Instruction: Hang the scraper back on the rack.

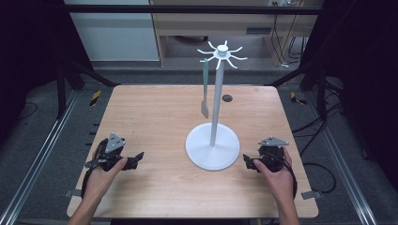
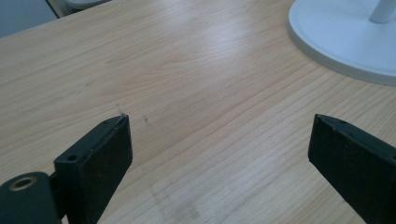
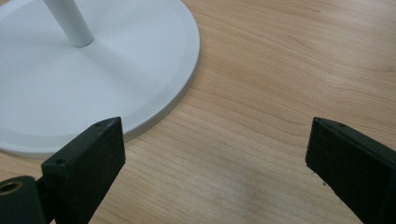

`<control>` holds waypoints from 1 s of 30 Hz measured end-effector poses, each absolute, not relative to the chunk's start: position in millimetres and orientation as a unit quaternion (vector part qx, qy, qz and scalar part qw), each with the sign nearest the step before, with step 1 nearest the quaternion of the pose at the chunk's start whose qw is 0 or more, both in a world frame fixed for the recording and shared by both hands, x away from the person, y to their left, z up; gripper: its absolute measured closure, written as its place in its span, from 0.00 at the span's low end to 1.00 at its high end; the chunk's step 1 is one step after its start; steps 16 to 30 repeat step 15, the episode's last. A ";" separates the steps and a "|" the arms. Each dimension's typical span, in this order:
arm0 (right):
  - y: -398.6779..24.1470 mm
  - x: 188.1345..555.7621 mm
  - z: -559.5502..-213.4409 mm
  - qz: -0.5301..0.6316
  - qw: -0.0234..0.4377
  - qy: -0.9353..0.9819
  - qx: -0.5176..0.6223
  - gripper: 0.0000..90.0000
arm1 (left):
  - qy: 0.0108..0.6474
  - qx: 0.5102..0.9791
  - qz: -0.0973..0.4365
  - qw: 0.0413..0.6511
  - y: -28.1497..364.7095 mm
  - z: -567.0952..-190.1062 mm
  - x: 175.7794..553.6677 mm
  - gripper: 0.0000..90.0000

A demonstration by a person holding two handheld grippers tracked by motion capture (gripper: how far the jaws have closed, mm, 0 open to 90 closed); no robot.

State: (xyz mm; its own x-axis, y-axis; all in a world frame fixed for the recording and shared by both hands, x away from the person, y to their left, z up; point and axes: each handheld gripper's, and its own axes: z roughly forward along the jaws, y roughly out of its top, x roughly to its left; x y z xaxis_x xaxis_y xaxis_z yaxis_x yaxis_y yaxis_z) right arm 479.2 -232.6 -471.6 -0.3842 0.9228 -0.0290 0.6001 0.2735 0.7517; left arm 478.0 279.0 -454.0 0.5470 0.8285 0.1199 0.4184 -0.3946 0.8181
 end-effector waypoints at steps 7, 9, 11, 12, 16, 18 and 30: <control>-231.7 479.3 -472.1 0.334 0.233 0.763 0.502 0.06 | 0.396 0.803 0.264 0.359 284.6 -465.6 475.8 0.06; -231.6 479.7 -472.7 0.331 0.235 0.764 0.501 0.06 | 0.398 0.806 0.263 0.350 285.9 -468.0 475.4 0.06; -231.6 479.9 -473.0 0.329 0.233 0.765 0.502 0.06 | 0.401 0.806 0.260 0.350 286.3 -469.2 475.3 0.06; -231.7 480.0 -473.1 0.328 0.232 0.766 0.502 0.06 | 0.400 0.807 0.260 0.347 286.2 -469.7 475.3 0.06; -232.0 480.4 -473.6 0.327 0.230 0.766 0.504 0.06 | 0.397 0.815 0.257 0.334 285.2 -471.6 476.1 0.06; -232.0 480.4 -473.6 0.327 0.230 0.766 0.504 0.06 | 0.397 0.815 0.257 0.334 285.2 -471.6 476.1 0.06; -232.0 480.4 -473.6 0.327 0.230 0.766 0.504 0.06 | 0.397 0.815 0.257 0.334 285.2 -471.6 476.1 0.06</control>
